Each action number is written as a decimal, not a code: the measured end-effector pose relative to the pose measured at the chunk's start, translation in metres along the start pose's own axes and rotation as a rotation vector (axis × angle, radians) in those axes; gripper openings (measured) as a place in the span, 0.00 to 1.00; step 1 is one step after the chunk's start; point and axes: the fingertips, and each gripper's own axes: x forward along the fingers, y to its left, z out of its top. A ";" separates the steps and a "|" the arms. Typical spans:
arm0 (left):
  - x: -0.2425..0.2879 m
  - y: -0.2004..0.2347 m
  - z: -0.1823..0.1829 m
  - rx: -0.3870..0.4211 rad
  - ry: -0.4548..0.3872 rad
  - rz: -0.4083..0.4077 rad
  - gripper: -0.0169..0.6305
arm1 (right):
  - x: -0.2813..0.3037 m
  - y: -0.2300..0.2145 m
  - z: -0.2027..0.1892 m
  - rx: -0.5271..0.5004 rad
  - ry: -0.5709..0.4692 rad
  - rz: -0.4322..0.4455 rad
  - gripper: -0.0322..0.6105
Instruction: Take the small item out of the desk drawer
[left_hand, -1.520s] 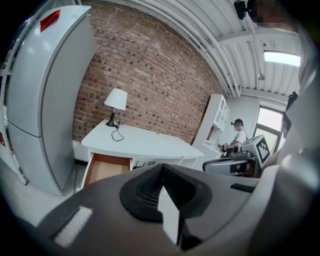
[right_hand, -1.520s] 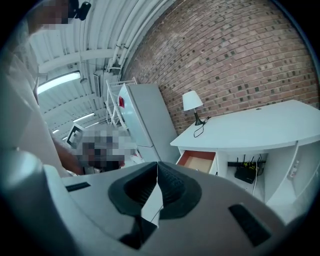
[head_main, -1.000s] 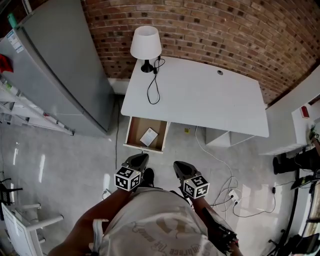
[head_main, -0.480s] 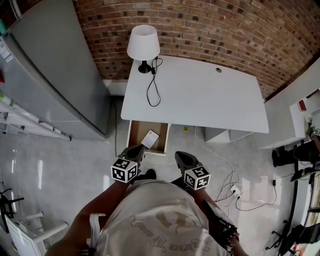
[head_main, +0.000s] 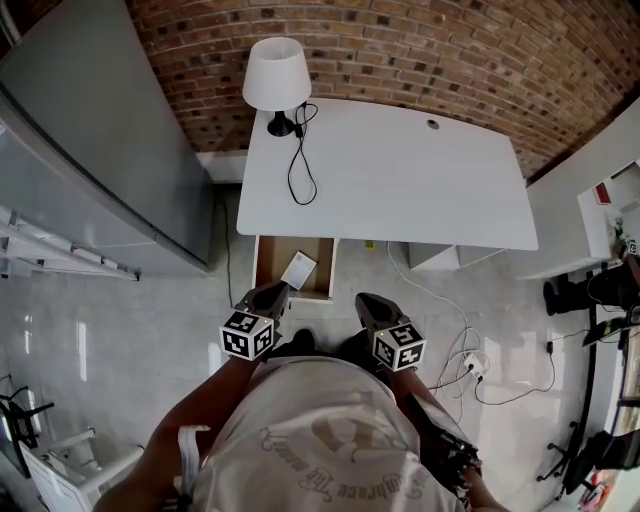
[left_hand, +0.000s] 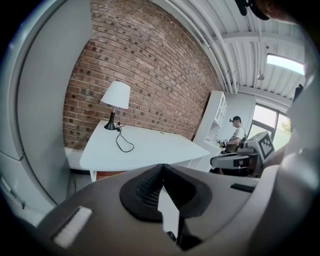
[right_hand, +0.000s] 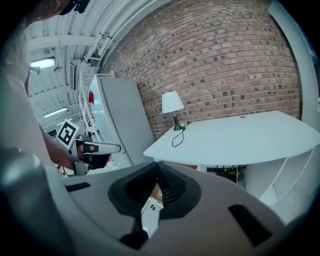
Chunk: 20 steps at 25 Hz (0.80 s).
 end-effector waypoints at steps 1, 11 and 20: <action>0.000 0.001 -0.001 0.000 0.008 0.004 0.03 | 0.001 -0.002 0.000 0.006 0.000 -0.002 0.06; 0.029 0.011 -0.009 0.021 0.093 0.061 0.03 | 0.017 -0.026 0.005 0.055 0.009 0.014 0.06; 0.048 0.034 -0.025 0.039 0.182 0.116 0.04 | 0.046 -0.034 0.000 0.110 0.045 0.038 0.06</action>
